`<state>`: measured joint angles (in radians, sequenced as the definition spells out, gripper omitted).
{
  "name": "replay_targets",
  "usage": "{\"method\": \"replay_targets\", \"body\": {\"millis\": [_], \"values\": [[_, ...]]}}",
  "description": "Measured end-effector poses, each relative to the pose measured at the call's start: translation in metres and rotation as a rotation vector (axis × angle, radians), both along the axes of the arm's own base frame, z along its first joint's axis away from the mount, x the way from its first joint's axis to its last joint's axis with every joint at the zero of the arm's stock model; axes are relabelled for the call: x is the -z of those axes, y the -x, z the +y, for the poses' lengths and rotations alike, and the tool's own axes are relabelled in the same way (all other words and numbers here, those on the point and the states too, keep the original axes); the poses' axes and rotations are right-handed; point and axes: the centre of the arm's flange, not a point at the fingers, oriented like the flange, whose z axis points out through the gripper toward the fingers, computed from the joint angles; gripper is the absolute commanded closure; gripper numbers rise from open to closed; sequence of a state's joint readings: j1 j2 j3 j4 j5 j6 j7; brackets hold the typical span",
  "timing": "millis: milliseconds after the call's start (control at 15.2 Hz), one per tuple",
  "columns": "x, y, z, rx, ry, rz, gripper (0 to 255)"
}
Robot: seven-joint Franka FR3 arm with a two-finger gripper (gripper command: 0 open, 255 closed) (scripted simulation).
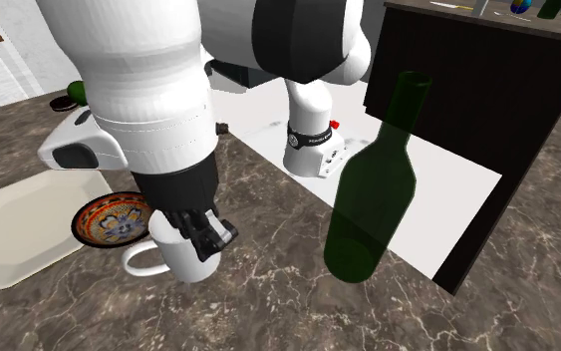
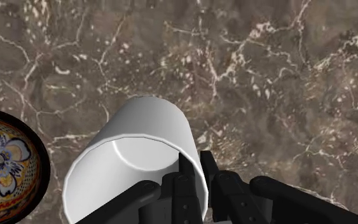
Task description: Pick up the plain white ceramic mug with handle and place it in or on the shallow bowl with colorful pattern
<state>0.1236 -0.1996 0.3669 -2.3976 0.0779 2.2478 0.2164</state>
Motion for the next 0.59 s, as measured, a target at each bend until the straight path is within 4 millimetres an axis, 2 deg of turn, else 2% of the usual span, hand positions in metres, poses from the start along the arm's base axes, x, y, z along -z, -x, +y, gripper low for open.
{"method": "replay_targets", "body": {"millis": [594], "values": [[-0.046,0.001,0.0,0.0,0.0,0.0,255]]}}
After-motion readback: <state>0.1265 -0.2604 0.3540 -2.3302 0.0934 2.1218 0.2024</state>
